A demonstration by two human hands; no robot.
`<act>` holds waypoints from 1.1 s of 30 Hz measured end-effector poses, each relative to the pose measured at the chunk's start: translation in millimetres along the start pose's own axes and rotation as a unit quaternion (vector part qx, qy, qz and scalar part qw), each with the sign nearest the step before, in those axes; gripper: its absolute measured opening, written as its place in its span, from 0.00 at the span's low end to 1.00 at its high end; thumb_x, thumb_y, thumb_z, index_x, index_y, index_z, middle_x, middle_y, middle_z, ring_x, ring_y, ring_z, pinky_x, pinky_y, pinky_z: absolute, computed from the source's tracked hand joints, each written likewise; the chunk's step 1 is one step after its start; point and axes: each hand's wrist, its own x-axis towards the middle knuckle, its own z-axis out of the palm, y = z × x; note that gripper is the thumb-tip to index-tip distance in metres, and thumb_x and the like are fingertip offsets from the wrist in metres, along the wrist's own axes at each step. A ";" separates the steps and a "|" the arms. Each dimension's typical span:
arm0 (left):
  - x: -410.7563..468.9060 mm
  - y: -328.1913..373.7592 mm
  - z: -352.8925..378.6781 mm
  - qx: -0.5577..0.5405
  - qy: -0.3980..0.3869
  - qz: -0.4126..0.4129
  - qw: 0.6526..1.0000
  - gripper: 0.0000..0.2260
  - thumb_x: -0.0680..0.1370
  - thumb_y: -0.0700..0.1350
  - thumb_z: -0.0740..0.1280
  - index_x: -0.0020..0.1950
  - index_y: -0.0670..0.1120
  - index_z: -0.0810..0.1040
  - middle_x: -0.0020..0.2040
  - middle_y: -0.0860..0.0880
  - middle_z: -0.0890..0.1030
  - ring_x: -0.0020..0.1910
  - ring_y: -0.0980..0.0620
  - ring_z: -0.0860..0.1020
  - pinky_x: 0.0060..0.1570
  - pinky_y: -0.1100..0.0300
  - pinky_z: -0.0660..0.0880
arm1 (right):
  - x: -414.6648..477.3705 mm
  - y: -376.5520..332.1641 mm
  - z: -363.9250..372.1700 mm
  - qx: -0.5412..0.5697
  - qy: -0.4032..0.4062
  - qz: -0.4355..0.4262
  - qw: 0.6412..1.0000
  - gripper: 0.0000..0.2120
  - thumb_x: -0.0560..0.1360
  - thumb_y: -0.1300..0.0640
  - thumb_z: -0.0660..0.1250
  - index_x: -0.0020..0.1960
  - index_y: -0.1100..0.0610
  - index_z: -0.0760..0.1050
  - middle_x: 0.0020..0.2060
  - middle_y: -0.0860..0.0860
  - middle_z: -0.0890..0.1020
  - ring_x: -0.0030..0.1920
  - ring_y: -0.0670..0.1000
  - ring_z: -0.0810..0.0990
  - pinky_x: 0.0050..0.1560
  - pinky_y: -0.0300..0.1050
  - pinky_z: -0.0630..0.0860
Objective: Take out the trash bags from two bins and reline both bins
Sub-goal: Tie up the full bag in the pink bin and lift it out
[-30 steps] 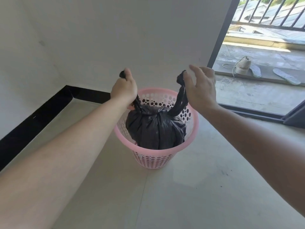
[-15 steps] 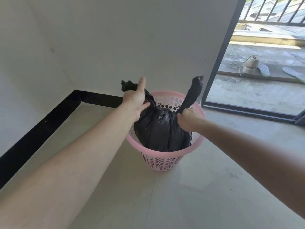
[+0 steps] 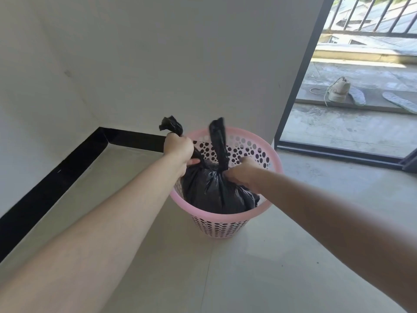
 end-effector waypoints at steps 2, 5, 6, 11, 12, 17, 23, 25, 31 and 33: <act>-0.5 2.4 0.6 -0.042 0.019 0.018 0.999 0.12 0.83 0.43 0.60 0.63 0.37 0.70 0.52 0.42 0.76 0.50 0.42 0.81 0.36 0.52 0.83 | -2.1 -1.0 -0.9 -0.052 -0.016 -0.015 0.998 0.09 0.78 0.55 0.71 0.54 0.58 0.76 0.47 0.56 0.83 0.45 0.53 0.83 0.46 0.44 0.80; 2.2 -2.3 -0.6 -0.092 0.007 0.024 0.995 0.11 0.75 0.40 0.74 0.46 0.39 0.73 0.48 0.42 0.82 0.43 0.45 0.84 0.48 0.49 0.83 | 0.1 -2.4 -1.8 -0.073 0.009 -0.070 0.995 0.13 0.81 0.48 0.65 0.48 0.56 0.79 0.43 0.53 0.84 0.44 0.53 0.83 0.46 0.45 0.80; 3.7 -5.0 -1.5 -0.099 -0.002 0.017 0.995 0.12 0.72 0.39 0.77 0.43 0.41 0.73 0.45 0.42 0.82 0.44 0.44 0.84 0.50 0.48 0.82 | -0.4 -4.0 -2.3 -0.056 0.031 -0.098 0.993 0.14 0.81 0.47 0.63 0.50 0.57 0.80 0.45 0.54 0.84 0.46 0.54 0.83 0.51 0.49 0.80; 12.5 -11.5 1.1 0.209 0.018 0.037 0.977 0.35 0.61 0.62 0.78 0.59 0.43 0.77 0.62 0.43 0.77 0.56 0.42 0.79 0.60 0.48 0.76 | -16.2 -21.5 -19.4 0.011 0.133 -0.179 0.975 0.13 0.83 0.45 0.56 0.56 0.52 0.74 0.43 0.45 0.80 0.41 0.43 0.77 0.38 0.33 0.70; 12.3 -11.6 2.8 0.295 0.004 0.037 0.955 0.39 0.59 0.65 0.76 0.63 0.44 0.76 0.64 0.43 0.75 0.59 0.42 0.77 0.61 0.48 0.76 | -17.1 -23.5 -23.6 0.013 0.141 -0.180 0.973 0.13 0.84 0.45 0.55 0.58 0.51 0.73 0.44 0.45 0.79 0.38 0.39 0.74 0.33 0.32 0.65; 19.5 -14.0 5.8 0.196 -0.068 0.043 0.977 0.10 0.74 0.50 0.72 0.50 0.45 0.80 0.49 0.46 0.84 0.47 0.47 0.82 0.43 0.55 0.79 | -12.7 -20.0 -31.3 0.053 0.134 -0.171 0.975 0.15 0.84 0.45 0.54 0.65 0.50 0.71 0.50 0.45 0.79 0.38 0.41 0.75 0.33 0.41 0.65; 10.8 -4.0 -4.0 0.171 -0.098 0.213 0.957 0.09 0.77 0.49 0.72 0.50 0.43 0.84 0.45 0.50 0.84 0.44 0.55 0.81 0.45 0.62 0.76 | -1.5 -11.5 -31.9 0.051 0.139 -0.177 0.973 0.12 0.76 0.35 0.62 0.55 0.35 0.80 0.46 0.36 0.85 0.46 0.45 0.85 0.49 0.48 0.82; 6.6 0.2 -4.1 0.145 -0.104 0.243 0.953 0.09 0.77 0.50 0.71 0.48 0.44 0.84 0.45 0.51 0.85 0.44 0.55 0.82 0.47 0.62 0.78 | -4.9 -11.9 -34.0 0.067 0.120 -0.167 0.976 0.12 0.79 0.39 0.64 0.56 0.40 0.82 0.44 0.40 0.86 0.43 0.45 0.85 0.43 0.38 0.81; 0.8 5.2 9.1 -0.050 -0.210 0.135 0.967 0.11 0.83 0.50 0.61 0.44 0.46 0.74 0.32 0.50 0.78 0.34 0.53 0.78 0.38 0.61 0.74 | -9.3 -13.9 -22.5 0.050 0.101 -0.145 0.983 0.13 0.80 0.44 0.65 0.43 0.49 0.83 0.37 0.52 0.87 0.39 0.55 0.86 0.48 0.54 0.84; 0.4 1.8 14.1 -0.090 -0.225 0.070 0.968 0.12 0.84 0.49 0.58 0.44 0.45 0.73 0.27 0.52 0.70 0.30 0.54 0.70 0.36 0.62 0.69 | -14.0 -15.7 -23.3 0.052 0.101 -0.164 0.980 0.13 0.80 0.43 0.64 0.49 0.49 0.84 0.38 0.48 0.87 0.40 0.52 0.86 0.48 0.51 0.83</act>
